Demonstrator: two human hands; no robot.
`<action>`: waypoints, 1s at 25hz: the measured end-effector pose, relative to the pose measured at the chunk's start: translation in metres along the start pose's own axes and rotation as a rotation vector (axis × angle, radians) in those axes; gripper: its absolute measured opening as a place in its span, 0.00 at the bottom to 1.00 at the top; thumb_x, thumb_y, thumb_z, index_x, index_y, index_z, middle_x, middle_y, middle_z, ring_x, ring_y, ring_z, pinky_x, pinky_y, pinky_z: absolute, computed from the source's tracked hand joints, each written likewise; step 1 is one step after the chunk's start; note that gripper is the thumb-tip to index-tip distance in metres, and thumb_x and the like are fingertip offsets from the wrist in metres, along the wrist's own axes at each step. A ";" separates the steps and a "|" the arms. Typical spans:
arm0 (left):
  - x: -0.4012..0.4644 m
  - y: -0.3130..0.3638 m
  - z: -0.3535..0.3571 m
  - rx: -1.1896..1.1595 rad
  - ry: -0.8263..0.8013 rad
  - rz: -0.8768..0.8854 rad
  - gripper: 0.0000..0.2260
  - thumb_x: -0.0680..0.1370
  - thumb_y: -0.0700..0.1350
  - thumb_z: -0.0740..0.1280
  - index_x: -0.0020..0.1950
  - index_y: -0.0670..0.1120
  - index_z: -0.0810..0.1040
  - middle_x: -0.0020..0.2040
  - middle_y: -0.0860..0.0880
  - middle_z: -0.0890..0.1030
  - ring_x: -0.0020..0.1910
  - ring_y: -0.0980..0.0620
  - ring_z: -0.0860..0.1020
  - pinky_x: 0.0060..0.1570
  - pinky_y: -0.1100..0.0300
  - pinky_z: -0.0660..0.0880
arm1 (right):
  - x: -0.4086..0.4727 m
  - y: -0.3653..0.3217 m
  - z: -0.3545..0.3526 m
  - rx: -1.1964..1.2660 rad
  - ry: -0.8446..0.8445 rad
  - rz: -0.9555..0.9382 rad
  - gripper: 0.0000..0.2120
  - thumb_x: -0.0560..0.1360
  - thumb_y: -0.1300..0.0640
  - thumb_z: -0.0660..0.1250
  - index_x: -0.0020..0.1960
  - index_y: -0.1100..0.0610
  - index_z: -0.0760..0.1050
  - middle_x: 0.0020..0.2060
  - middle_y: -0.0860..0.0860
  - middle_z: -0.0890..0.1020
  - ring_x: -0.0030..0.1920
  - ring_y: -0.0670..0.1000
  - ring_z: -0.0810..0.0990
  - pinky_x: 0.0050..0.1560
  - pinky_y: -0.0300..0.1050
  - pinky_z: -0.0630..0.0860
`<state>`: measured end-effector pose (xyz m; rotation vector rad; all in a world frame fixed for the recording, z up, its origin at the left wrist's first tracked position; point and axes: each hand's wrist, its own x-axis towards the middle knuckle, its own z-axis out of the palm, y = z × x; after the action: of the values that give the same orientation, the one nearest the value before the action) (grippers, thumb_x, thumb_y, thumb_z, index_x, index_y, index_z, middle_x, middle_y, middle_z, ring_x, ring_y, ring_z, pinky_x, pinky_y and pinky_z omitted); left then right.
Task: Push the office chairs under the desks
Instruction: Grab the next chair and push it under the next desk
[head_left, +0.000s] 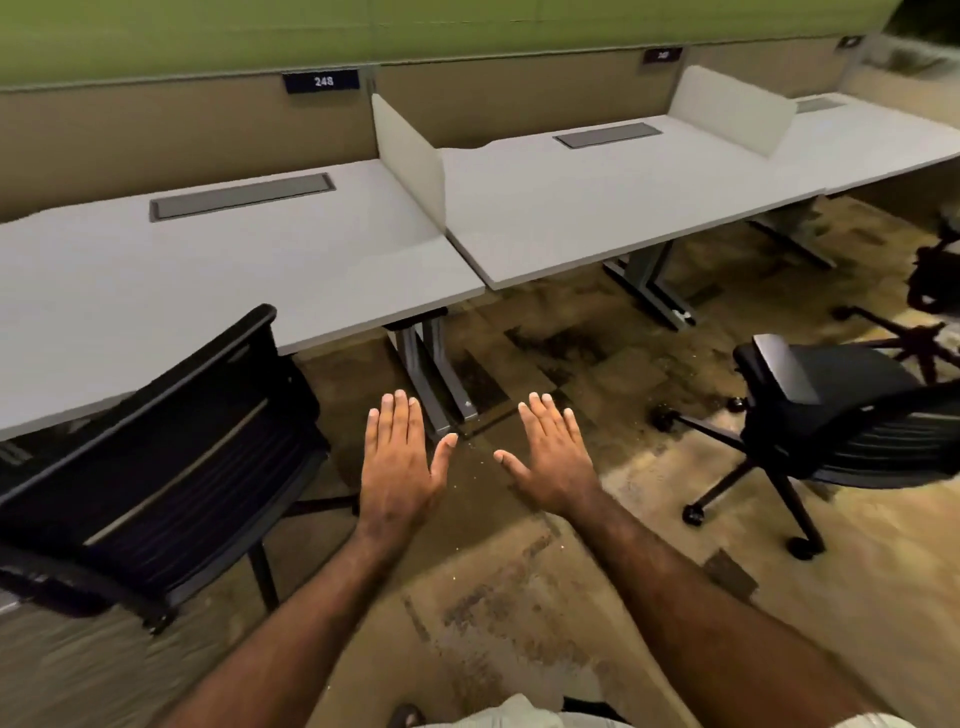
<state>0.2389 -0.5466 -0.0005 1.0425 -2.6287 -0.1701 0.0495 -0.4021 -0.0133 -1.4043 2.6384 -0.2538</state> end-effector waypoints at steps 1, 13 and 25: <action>0.003 0.023 0.004 -0.004 -0.024 0.036 0.36 0.86 0.64 0.52 0.83 0.37 0.63 0.85 0.37 0.62 0.86 0.40 0.57 0.86 0.42 0.51 | -0.014 0.022 -0.002 -0.006 0.007 0.037 0.43 0.86 0.30 0.53 0.89 0.56 0.47 0.89 0.53 0.45 0.88 0.51 0.38 0.86 0.56 0.36; -0.034 0.292 0.065 -0.101 -0.186 0.463 0.38 0.86 0.66 0.46 0.85 0.39 0.60 0.86 0.39 0.58 0.87 0.42 0.53 0.86 0.45 0.47 | -0.207 0.247 -0.022 0.122 0.146 0.550 0.51 0.80 0.21 0.50 0.89 0.55 0.50 0.89 0.53 0.48 0.88 0.52 0.40 0.84 0.53 0.34; -0.101 0.503 0.119 -0.166 -0.339 0.880 0.38 0.86 0.67 0.44 0.86 0.41 0.57 0.87 0.40 0.55 0.87 0.44 0.48 0.86 0.46 0.44 | -0.387 0.367 -0.022 0.161 0.254 0.947 0.55 0.76 0.17 0.44 0.89 0.54 0.50 0.89 0.53 0.47 0.88 0.51 0.39 0.86 0.58 0.36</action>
<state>-0.0570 -0.1113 -0.0262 -0.2669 -3.0258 -0.3675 -0.0374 0.1231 -0.0529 0.0120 3.0388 -0.5144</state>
